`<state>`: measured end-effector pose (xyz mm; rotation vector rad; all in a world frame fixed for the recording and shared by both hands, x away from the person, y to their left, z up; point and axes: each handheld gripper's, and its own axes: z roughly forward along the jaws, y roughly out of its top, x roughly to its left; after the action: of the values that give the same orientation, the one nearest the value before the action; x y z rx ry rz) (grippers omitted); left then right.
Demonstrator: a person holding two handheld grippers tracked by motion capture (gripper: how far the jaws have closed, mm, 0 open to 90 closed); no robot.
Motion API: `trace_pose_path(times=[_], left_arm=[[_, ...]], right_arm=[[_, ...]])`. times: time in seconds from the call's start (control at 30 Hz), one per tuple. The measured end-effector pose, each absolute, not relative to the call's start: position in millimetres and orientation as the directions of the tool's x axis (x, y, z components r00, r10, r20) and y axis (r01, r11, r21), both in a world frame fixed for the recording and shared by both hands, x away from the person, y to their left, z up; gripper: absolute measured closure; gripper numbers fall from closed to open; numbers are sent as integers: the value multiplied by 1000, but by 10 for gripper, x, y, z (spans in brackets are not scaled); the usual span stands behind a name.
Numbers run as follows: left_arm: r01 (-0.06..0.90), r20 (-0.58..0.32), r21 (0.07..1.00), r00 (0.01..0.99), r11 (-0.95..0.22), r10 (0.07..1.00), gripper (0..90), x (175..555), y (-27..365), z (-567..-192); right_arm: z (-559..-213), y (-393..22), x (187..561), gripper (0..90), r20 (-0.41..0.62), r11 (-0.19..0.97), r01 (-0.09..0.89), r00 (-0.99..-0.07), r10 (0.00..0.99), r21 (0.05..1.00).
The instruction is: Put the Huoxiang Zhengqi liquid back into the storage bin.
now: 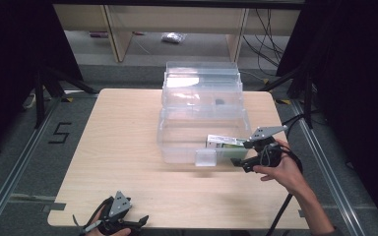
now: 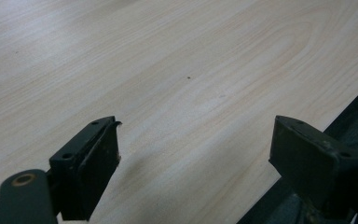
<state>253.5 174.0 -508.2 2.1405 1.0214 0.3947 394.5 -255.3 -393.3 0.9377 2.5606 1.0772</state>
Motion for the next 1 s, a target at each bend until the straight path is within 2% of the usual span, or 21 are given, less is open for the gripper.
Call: trace_pose_path(times=[0.17,0.43,0.73,0.8,1.0], left_arm=[[548,-30,719,639,-428,768,150,2535,1742,-5080],[546,-28,718,643,-432,766,150,2534,1744,-5079],[547,-31,718,643,-431,765,150,2535,1741,-5081],[541,-14,705,656,-458,754,150,2538,1757,-5070],[543,-21,714,648,-442,761,150,2537,1750,-5074]], right_arm=[[-3973,-2550,3857,205,64,510,487,-765,641,709],[-4039,-2540,3760,199,56,497,453,-778,626,741],[-4112,-2505,3603,182,84,468,472,-765,639,747],[-4137,-2508,3582,182,62,477,452,-772,633,753],[-4225,-2504,3493,180,64,473,442,-778,625,762]])
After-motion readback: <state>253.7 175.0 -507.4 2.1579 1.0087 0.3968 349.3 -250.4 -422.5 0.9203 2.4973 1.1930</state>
